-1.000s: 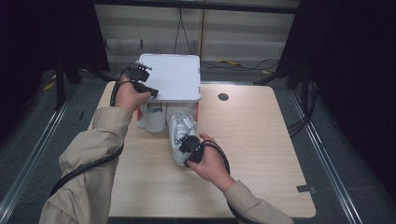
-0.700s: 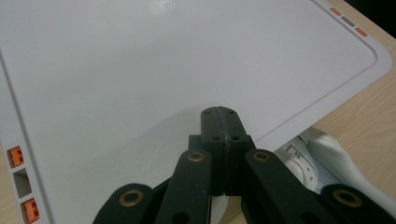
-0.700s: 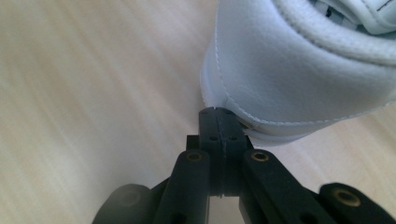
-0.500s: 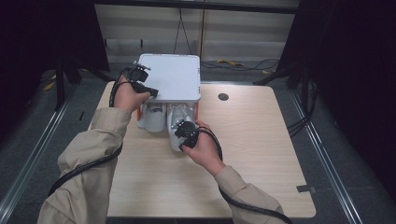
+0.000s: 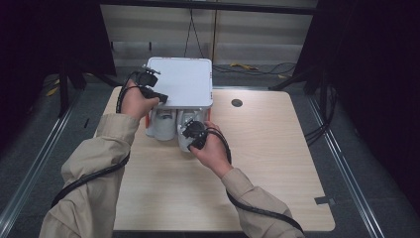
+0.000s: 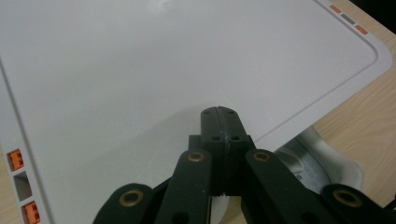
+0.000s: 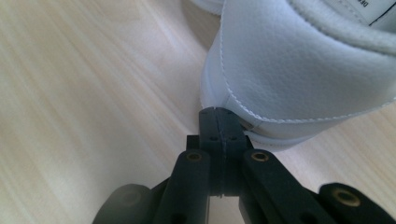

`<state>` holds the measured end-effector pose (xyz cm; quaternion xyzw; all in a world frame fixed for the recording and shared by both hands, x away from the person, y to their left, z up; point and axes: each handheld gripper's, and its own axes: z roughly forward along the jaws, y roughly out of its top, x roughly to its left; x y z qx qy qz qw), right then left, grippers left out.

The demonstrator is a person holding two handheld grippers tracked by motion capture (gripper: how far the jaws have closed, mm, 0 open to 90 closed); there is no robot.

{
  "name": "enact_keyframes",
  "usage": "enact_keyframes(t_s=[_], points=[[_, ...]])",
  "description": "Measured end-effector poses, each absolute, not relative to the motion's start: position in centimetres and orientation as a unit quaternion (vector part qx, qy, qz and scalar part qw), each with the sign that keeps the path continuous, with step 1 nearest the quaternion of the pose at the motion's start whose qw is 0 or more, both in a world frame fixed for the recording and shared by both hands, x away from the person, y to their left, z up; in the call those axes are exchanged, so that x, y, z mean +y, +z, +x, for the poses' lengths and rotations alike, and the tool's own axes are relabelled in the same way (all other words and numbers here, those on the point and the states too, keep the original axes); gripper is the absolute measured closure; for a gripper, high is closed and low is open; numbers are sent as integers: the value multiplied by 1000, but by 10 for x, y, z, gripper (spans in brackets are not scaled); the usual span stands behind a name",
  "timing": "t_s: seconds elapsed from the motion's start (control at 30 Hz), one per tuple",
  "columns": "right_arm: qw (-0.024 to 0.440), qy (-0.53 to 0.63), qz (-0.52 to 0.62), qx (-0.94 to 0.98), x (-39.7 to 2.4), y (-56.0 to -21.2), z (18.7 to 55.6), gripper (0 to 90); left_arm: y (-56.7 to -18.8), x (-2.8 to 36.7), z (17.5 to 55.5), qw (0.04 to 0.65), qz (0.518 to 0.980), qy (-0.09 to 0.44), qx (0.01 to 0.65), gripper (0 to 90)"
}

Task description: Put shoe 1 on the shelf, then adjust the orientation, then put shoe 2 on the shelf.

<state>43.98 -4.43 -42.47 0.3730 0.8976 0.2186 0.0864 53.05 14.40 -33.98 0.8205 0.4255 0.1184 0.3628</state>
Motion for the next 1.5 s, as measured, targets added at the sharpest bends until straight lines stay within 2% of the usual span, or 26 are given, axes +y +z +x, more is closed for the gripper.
enact_keyframes(t_s=[0.43,1.1,1.23,1.37,1.5], points=[[74,232,373,895,-37,-429,449,900,-340,144,530,363,820,120,426,900],[92,226,386,890,-30,-433,473,900,-340,144,530,362,821,122,424,900],[107,226,387,888,-28,-435,481,900,-340,143,529,365,819,126,424,900],[89,230,399,883,-27,-438,486,900,-339,143,529,363,820,128,424,900],[105,230,393,884,-26,-437,482,882,-337,139,528,358,821,136,423,900]])
